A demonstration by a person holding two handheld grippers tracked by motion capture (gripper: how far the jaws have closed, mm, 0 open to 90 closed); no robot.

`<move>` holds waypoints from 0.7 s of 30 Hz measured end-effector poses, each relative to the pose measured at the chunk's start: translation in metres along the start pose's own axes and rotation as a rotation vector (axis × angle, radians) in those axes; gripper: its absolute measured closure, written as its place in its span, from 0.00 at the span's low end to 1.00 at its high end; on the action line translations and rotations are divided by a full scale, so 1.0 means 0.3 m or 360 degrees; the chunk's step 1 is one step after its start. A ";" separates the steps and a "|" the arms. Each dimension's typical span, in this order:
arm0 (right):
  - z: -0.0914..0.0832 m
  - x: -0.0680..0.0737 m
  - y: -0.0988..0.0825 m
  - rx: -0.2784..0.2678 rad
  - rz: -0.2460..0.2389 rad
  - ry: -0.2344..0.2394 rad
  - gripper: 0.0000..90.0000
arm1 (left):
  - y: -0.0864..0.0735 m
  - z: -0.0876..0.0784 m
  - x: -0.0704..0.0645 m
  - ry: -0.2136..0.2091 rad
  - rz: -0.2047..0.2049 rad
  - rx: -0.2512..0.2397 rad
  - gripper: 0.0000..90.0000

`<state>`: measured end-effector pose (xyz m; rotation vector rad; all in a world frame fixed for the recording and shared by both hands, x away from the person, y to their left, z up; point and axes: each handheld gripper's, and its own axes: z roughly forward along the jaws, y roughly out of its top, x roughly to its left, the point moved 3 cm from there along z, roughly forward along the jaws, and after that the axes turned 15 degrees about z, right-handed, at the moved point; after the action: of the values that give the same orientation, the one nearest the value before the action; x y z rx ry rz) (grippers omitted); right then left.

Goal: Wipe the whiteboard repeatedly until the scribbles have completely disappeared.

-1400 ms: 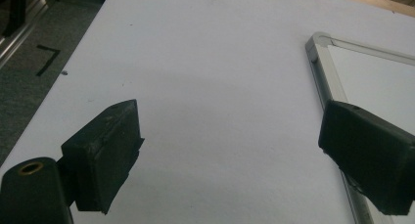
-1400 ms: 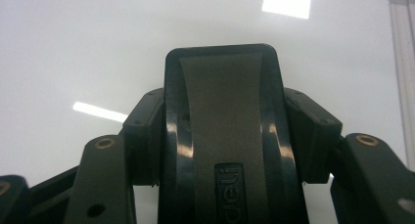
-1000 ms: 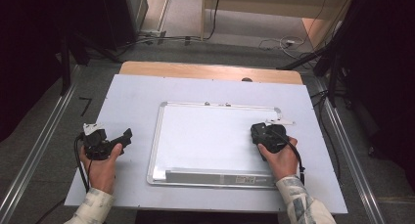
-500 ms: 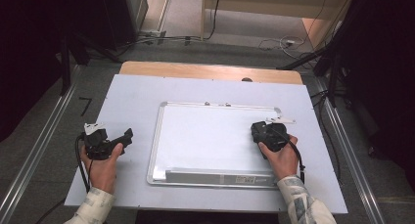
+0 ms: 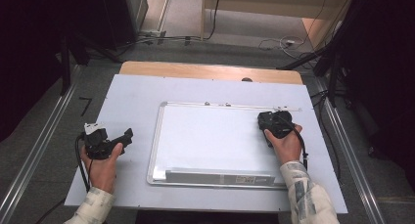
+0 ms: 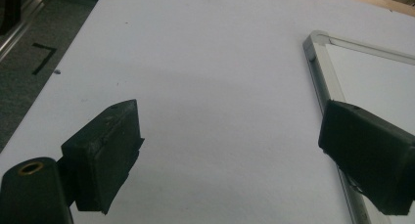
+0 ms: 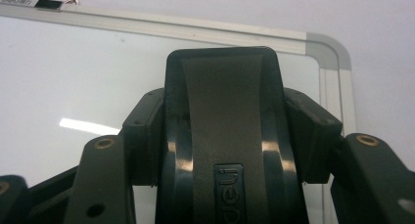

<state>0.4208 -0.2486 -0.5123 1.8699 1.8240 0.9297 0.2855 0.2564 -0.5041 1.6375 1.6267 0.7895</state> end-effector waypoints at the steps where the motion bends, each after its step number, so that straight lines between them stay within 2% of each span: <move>1: 0.006 -0.004 0.008 0.0001 -0.0001 -0.0002 0.43 | 0.000 -0.001 0.000 0.0000 0.0003 0.0001 0.10; 5: 0.023 -0.011 0.031 0.0000 0.0009 -0.0021 0.43 | 0.000 0.000 0.002 -0.0001 -0.0001 0.0003 0.10; 9: 0.030 0.003 0.034 -0.0003 -0.0005 -0.0041 0.43 | -0.001 0.005 0.001 -0.0012 -0.0002 0.0010 0.10; 21: 0.028 0.075 0.007 0.0017 -0.0076 0.0023 0.43 | 0.000 0.001 0.005 -0.0013 -0.0013 0.0006 0.10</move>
<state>0.4269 -0.2253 -0.5123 1.8219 1.8773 0.9209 0.2858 0.2577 -0.5043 1.6338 1.6287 0.7752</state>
